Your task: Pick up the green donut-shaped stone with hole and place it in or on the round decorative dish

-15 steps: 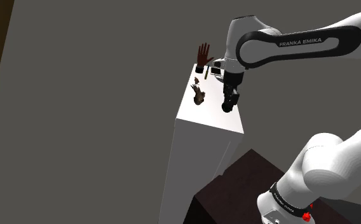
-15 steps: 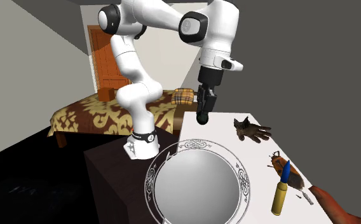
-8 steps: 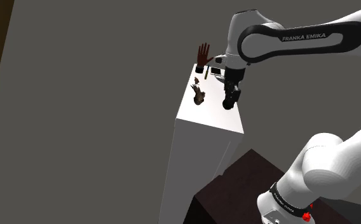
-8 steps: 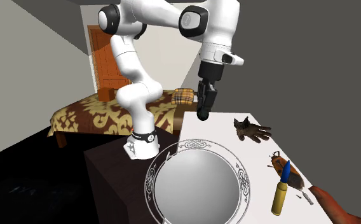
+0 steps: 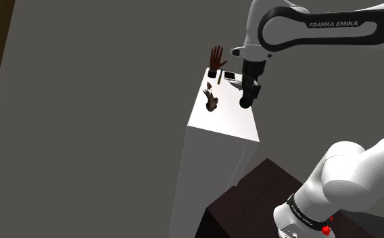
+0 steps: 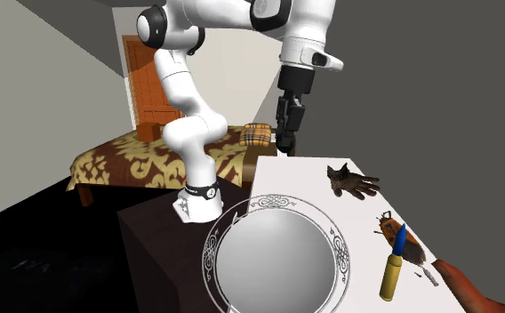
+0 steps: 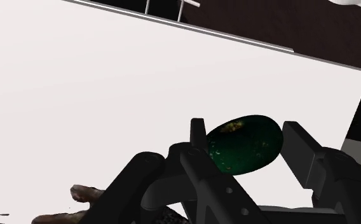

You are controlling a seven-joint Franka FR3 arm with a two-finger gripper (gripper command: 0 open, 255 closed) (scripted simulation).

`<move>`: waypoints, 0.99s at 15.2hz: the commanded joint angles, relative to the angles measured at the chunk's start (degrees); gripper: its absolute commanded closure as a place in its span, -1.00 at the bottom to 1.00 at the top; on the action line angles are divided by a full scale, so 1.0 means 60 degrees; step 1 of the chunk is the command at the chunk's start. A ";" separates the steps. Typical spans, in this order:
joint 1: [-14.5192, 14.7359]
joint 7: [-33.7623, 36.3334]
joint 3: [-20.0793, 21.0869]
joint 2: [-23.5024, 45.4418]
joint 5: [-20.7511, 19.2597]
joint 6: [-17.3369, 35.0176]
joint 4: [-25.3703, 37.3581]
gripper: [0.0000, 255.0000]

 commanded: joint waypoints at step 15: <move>-0.0247 -0.0961 -0.0537 0.1010 -0.0229 -0.1330 0.2451 1.00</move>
